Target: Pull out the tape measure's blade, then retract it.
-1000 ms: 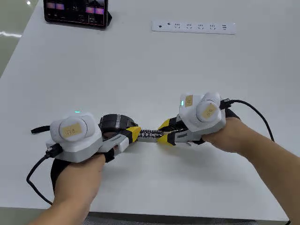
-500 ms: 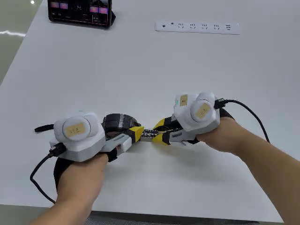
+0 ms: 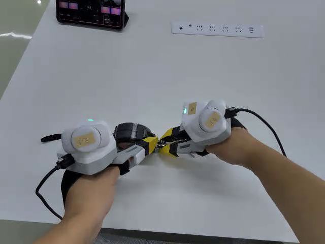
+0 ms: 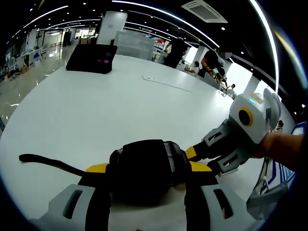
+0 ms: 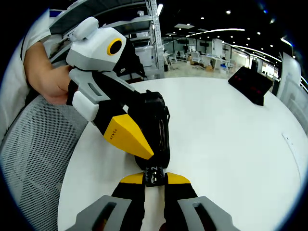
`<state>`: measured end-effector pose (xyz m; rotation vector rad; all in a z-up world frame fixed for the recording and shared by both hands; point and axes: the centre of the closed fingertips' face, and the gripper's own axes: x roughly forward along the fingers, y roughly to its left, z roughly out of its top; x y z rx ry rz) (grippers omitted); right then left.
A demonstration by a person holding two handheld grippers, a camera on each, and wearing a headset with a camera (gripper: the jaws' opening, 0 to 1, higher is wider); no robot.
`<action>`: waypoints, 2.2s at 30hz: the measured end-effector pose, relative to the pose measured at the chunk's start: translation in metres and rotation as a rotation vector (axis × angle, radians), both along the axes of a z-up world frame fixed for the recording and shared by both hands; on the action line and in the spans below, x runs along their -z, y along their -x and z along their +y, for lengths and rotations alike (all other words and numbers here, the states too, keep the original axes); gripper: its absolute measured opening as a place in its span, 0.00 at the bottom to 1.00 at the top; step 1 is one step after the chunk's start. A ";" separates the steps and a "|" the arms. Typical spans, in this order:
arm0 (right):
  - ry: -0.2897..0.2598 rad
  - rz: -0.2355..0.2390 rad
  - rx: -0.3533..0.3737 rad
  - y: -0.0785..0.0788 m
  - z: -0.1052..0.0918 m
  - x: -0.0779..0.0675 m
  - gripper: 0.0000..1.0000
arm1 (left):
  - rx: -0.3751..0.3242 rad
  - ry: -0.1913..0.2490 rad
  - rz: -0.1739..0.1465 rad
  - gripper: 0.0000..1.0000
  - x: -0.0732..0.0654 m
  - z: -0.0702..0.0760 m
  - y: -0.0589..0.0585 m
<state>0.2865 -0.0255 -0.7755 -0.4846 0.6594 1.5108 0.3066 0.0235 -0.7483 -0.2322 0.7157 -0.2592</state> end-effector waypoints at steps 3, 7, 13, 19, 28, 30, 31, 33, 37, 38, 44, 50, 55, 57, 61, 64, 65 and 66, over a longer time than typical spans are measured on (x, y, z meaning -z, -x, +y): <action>-0.007 0.000 0.001 0.000 0.003 0.000 0.11 | 0.000 0.001 -0.001 0.57 0.000 0.000 0.000; -0.006 -0.001 -0.003 -0.001 0.004 0.000 0.11 | 0.000 0.000 -0.003 0.57 0.000 0.000 0.000; -0.009 -0.005 0.004 -0.001 0.004 0.000 0.11 | -0.003 0.003 -0.003 0.58 0.000 -0.001 0.000; -0.008 -0.001 0.012 0.000 0.004 0.000 0.12 | 0.002 0.010 -0.003 0.59 -0.001 -0.001 0.000; 0.001 0.022 0.037 0.002 0.003 0.001 0.16 | 0.019 0.007 -0.014 0.60 -0.001 -0.002 0.000; 0.000 0.028 0.043 0.002 0.003 0.000 0.19 | 0.027 -0.007 -0.025 0.60 -0.003 -0.002 0.000; 0.003 0.021 0.045 0.002 0.002 0.001 0.20 | 0.031 -0.013 -0.028 0.60 -0.003 -0.002 0.000; 0.006 0.032 0.045 0.004 0.002 0.000 0.20 | 0.038 -0.021 -0.034 0.60 -0.003 -0.001 -0.001; -0.002 0.025 0.049 0.004 0.003 -0.003 0.22 | 0.045 -0.019 -0.036 0.59 -0.004 0.000 0.000; -0.002 0.020 0.052 0.003 0.003 -0.004 0.23 | 0.046 -0.019 -0.036 0.59 -0.005 0.000 0.000; 0.006 0.017 0.057 0.005 0.000 -0.004 0.24 | 0.048 -0.015 -0.041 0.58 -0.007 0.001 0.001; -0.010 0.000 0.087 0.009 -0.007 -0.012 0.33 | 0.075 -0.025 -0.061 0.55 -0.013 0.003 0.007; -0.035 -0.003 0.126 0.012 -0.010 -0.016 0.43 | 0.096 -0.021 -0.088 0.56 -0.021 0.004 0.008; -0.044 -0.016 0.133 0.012 -0.011 -0.018 0.44 | 0.113 -0.022 -0.106 0.56 -0.025 0.003 0.008; -0.046 -0.014 0.146 0.015 -0.014 -0.020 0.47 | 0.138 -0.030 -0.120 0.57 -0.030 0.002 0.010; -0.057 -0.006 0.170 0.016 -0.017 -0.023 0.50 | 0.158 -0.036 -0.129 0.58 -0.030 0.003 0.011; -0.065 -0.009 0.176 0.017 -0.018 -0.025 0.50 | 0.169 -0.038 -0.137 0.58 -0.032 0.002 0.012; -0.072 -0.010 0.179 0.017 -0.018 -0.026 0.50 | 0.176 -0.039 -0.138 0.58 -0.033 0.002 0.014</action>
